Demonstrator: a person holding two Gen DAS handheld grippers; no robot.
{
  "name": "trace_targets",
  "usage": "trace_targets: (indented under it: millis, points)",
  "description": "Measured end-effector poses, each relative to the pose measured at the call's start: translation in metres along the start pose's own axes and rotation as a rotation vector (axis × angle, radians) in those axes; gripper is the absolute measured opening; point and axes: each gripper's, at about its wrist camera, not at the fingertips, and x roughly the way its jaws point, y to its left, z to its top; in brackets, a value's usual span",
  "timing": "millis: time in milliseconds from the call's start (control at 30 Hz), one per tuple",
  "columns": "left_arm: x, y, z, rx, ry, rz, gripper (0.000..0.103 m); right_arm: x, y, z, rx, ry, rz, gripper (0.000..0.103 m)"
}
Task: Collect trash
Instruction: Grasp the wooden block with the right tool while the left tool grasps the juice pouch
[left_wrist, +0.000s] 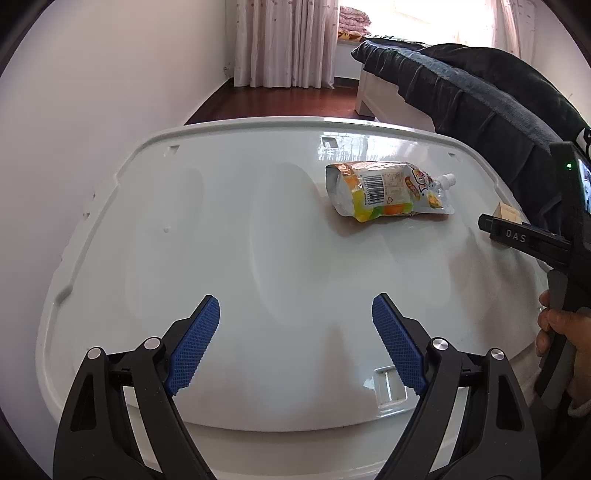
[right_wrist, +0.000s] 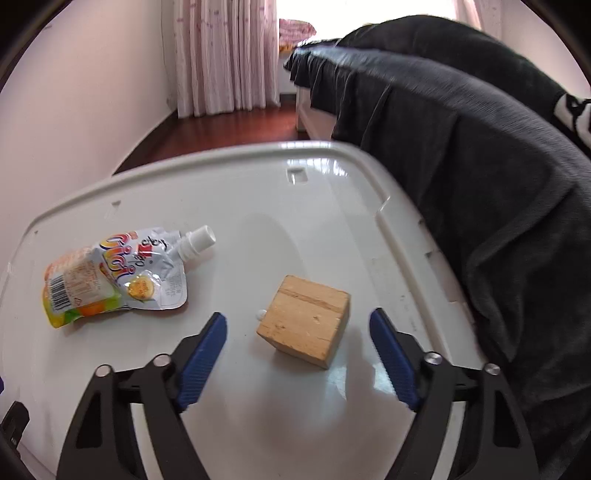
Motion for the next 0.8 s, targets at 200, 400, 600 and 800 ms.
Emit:
trace_targets:
  millis: [200, 400, 600, 800]
  points:
    - [0.004, -0.001, 0.001, 0.006, 0.003, 0.005, 0.083, -0.001, -0.003, -0.002, 0.014, 0.005, -0.042, 0.042]
    - [0.01, -0.016, 0.014, 0.112, -0.007, -0.038, 0.083, -0.015, -0.009, -0.018, 0.011, 0.001, -0.001, 0.035]
    - [0.023, -0.055, 0.058, 0.458, -0.046, -0.207, 0.083, -0.028, -0.012, -0.034, -0.028, 0.012, 0.036, 0.035]
    - [0.059, -0.085, 0.077, 0.838, 0.023, -0.242, 0.083, -0.032, -0.024, -0.035, 0.013, 0.031, 0.09, 0.035]
